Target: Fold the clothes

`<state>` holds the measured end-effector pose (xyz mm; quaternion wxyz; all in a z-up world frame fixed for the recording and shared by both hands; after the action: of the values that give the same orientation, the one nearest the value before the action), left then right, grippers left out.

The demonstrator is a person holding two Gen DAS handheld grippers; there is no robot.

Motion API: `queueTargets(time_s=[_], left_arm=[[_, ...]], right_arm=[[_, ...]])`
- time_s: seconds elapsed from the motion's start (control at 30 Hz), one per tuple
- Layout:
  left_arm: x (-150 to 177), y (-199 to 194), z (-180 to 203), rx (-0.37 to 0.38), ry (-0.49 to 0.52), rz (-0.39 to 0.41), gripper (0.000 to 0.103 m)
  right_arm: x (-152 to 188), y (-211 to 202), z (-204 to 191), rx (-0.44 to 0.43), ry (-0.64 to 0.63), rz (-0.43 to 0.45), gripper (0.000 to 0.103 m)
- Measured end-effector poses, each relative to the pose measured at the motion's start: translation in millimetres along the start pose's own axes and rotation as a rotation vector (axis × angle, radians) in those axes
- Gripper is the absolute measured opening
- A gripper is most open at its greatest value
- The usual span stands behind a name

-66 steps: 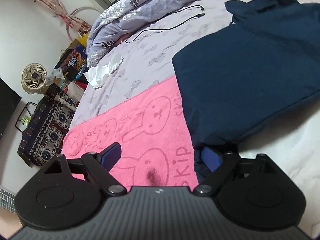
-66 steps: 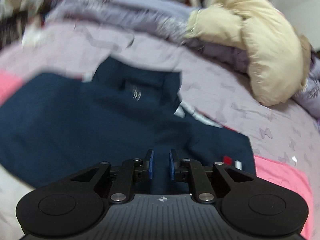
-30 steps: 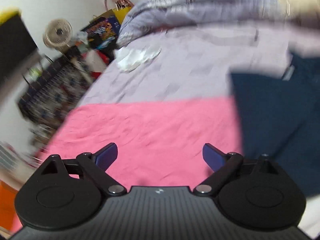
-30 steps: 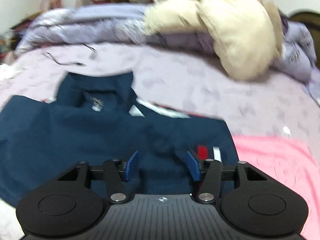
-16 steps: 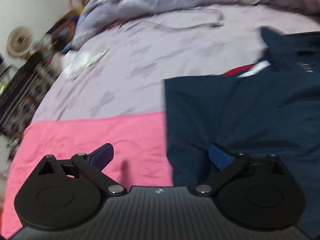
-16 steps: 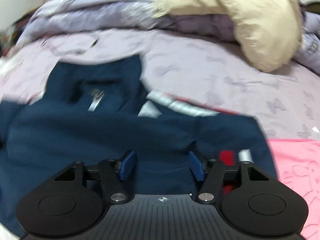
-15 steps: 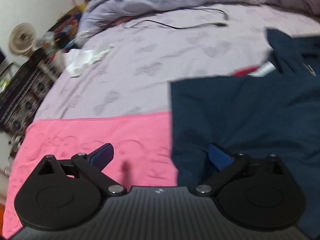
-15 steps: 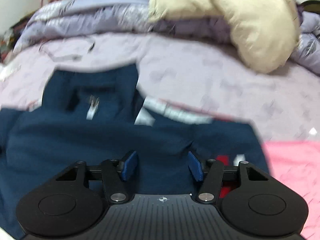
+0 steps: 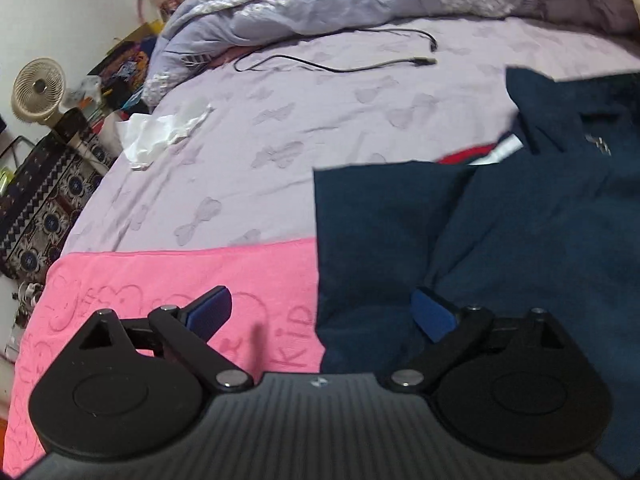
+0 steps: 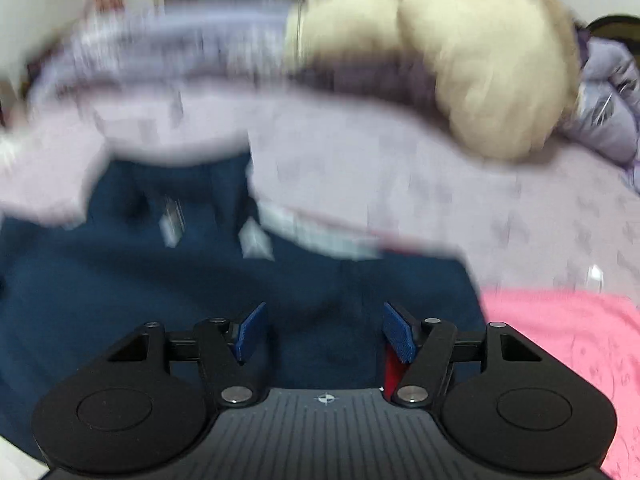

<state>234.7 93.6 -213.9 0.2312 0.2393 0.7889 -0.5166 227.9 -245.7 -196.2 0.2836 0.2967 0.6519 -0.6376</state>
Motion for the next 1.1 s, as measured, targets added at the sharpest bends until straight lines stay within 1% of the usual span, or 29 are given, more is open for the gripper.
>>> queueTargets(time_s=[0.03, 0.1, 0.13, 0.17, 0.2, 0.23, 0.27, 0.3, 0.33, 0.37, 0.4, 0.43, 0.47, 0.5, 0.53, 0.57, 0.6, 0.63, 0.67, 0.7, 0.73, 0.8, 0.83, 0.9, 0.97, 1.0, 1.03, 1.1], left_arm=[[-5, -6, -1, 0.01, -0.003, 0.032, 0.098], [-18, -16, 1, 0.046, -0.004, 0.092, 0.098], [-24, -19, 5, 0.062, 0.004, 0.112, 0.099], [-29, -21, 9, 0.076, 0.017, 0.126, 0.1], [-29, -16, 14, 0.07, 0.042, 0.106, 0.102], [-27, -7, 19, 0.051, 0.075, 0.061, 0.102], [-25, 2, 24, 0.031, 0.108, 0.017, 0.102], [-23, 10, 28, 0.012, 0.141, -0.027, 0.102], [-24, 9, 28, 0.02, 0.135, -0.034, 0.098], [-25, 0, 24, 0.047, 0.104, -0.016, 0.098], [-27, -8, 20, 0.074, 0.072, 0.002, 0.098], [-27, -18, 16, 0.095, 0.052, 0.015, 0.099], [-23, -29, 14, 0.107, 0.044, 0.024, 0.099], [-16, -38, 13, 0.116, 0.046, 0.031, 0.099], [-9, -46, 14, 0.126, 0.051, 0.036, 0.1], [1, -51, 16, 0.134, 0.067, 0.034, 0.101], [16, -48, 22, 0.127, 0.101, 0.006, 0.103], [32, -41, 29, 0.11, 0.143, -0.035, 0.103], [42, -39, 32, 0.102, 0.153, -0.039, 0.103], [47, -38, 32, 0.099, 0.142, -0.018, 0.103], [49, -39, 32, 0.094, 0.145, -0.028, 0.103], [44, -48, 29, 0.079, 0.153, -0.055, 0.102], [42, -56, 27, 0.081, 0.145, -0.046, 0.102], [45, -76, 25, 0.118, 0.122, -0.028, 0.102], [56, -91, 24, 0.146, 0.12, -0.046, 0.103], [67, -94, 25, 0.144, 0.133, -0.074, 0.103], [80, -96, 26, 0.139, 0.149, -0.111, 0.103], [110, -97, 24, 0.12, 0.16, -0.211, 0.103]], right_arm=[[-6, -3, 4, 0.007, 0.012, 0.025, 0.067], [-13, 4, 16, 0.035, 0.029, 0.029, 0.067], [-12, 13, 22, 0.052, 0.039, 0.009, 0.068], [-7, 27, 28, 0.07, 0.045, -0.035, 0.074], [0, 40, 34, 0.072, 0.058, -0.084, 0.081], [6, 50, 40, 0.063, 0.078, -0.126, 0.082], [11, 60, 45, 0.054, 0.099, -0.169, 0.088], [10, 60, 48, 0.052, 0.106, -0.185, 0.084], [3, 52, 48, 0.056, 0.102, -0.181, 0.082], [-3, 44, 49, 0.059, 0.098, -0.178, 0.079], [-9, 32, 49, 0.059, 0.094, -0.143, 0.079], [-13, 16, 50, 0.058, 0.09, -0.088, 0.083], [-12, 2, 51, 0.061, 0.087, -0.049, 0.086], [-6, -9, 51, 0.066, 0.088, -0.027, 0.086], [2, -21, 51, 0.07, 0.09, -0.012, 0.087], [13, -28, 50, 0.068, 0.089, -0.015, 0.089], [27, -27, 48, 0.062, 0.084, -0.049, 0.094], [46, -18, 48, 0.06, 0.078, -0.119, 0.095], [69, -5, 49, 0.063, 0.073, -0.207, 0.096], [82, 0, 51, 0.07, 0.08, -0.218, 0.1], [82, -2, 52, 0.081, 0.09, -0.204, 0.102], [72, -12, 51, 0.101, 0.098, -0.216, 0.093], [65, -23, 49, 0.094, 0.102, -0.195, 0.089], [57, -45, 43, 0.065, 0.105, -0.142, 0.09], [64, -63, 36, 0.048, 0.092, -0.139, 0.094], [73, -68, 33, 0.041, 0.08, -0.164, 0.095], [87, -71, 31, 0.042, 0.069, -0.211, 0.095], [119, -77, 29, 0.064, 0.051, -0.327, 0.095]])
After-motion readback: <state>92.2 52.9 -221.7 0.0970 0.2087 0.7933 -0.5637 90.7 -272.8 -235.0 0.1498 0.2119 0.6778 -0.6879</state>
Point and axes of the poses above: each gripper's, at about its wrist camera, not at the fingertips, and y roughly the way its jaws point, z to its right, x to its underside, the point moved 9 cm from there along y, roughly the way its jaws point, and after that the axes turned 2 degrees about -x, right-handed, at the moved point
